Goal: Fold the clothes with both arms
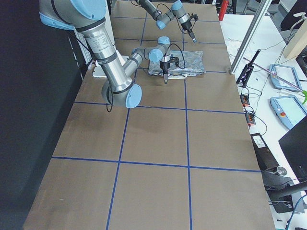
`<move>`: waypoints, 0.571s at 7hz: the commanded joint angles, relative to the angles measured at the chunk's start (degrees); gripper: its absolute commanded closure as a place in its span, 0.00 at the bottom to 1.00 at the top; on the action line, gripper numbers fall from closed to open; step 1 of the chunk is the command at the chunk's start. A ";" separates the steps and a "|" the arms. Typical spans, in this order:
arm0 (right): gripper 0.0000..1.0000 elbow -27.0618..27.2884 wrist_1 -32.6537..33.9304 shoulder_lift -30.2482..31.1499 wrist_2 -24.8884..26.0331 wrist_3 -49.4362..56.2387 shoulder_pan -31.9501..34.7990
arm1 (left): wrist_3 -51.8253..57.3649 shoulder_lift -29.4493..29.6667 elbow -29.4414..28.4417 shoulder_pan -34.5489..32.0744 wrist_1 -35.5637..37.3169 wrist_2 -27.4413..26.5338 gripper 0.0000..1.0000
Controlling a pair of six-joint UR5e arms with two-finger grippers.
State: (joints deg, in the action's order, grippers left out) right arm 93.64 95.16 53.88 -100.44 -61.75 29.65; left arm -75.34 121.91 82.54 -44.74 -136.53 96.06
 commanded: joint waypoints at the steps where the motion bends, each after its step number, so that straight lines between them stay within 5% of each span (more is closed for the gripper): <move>1: 0.00 -3.26 -0.68 -5.84 0.24 -0.39 1.72 | -0.07 -0.09 0.34 0.00 0.04 0.00 0.37; 4: 0.00 -20.64 -10.37 -16.77 0.59 -0.57 2.61 | -0.07 -0.36 0.60 0.09 0.04 0.00 0.37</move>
State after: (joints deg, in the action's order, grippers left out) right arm 79.61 90.38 40.24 -99.98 -62.23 32.00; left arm -75.41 121.74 83.06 -44.66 -136.50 96.06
